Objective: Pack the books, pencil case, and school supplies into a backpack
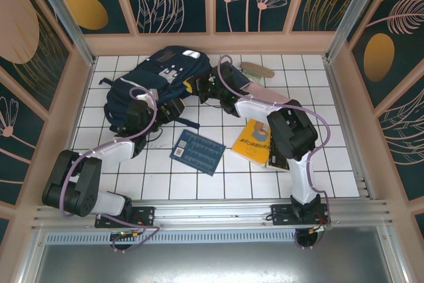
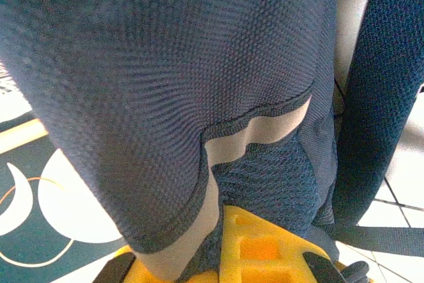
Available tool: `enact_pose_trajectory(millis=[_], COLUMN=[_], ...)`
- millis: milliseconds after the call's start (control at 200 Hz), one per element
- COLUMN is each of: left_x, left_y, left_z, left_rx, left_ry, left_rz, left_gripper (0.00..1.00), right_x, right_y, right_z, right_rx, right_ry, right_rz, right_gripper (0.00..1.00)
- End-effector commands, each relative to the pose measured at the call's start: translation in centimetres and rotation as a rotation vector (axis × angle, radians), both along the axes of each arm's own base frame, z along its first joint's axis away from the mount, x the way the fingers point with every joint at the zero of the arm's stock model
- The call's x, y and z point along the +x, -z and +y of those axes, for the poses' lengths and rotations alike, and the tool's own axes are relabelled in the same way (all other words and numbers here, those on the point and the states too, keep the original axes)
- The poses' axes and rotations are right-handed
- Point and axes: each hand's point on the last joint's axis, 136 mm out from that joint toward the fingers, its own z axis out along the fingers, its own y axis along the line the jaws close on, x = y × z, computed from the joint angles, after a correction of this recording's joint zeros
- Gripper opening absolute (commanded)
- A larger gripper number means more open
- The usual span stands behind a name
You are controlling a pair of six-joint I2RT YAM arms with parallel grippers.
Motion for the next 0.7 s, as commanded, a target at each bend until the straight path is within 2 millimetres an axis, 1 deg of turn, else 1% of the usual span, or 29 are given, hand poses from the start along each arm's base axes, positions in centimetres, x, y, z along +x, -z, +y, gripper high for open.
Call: enact_pose_trajectory(millis=[0,95,175,345,455,545,696], left_x=[1.0,0.3,-0.1,0.6,0.8,0.8,0.1], left_y=[-1.6,-1.1,-1.3,-2.6,-3.9,-4.6,-5.3], left_z=[0.2,0.9,1.0,0.0,-1.0,-1.1,-0.5], left_rx=[0.038,0.065,0.059,0.019,-0.028,-0.039,-0.042], left_ry=[-0.015,-0.036,-0.036,0.008,0.049,0.053,0.037], left_rz=[-0.08,-0.077,-0.098,-0.139,-0.179,-0.197,-0.224], left_gripper=[0.96,0.97,0.99,0.98,0.96,0.95,0.92], right_x=[-2.1,-2.2,-2.4,-3.0,-3.3,-3.3,-3.0], right_y=[-10.0,-10.4,-11.0,-11.5,-11.6,-11.6,-11.6], right_z=[0.8,0.8,0.8,1.2,1.1,0.9,0.3], right_rx=[0.162,0.164,0.168,0.18,0.182,0.181,0.18], right_ry=[-0.079,-0.08,-0.083,-0.096,-0.097,-0.092,-0.08], right_rz=[-0.15,-0.152,-0.162,-0.167,-0.167,-0.167,-0.168], right_gripper=[0.0,0.0,0.0,0.0,0.0,0.0,0.0])
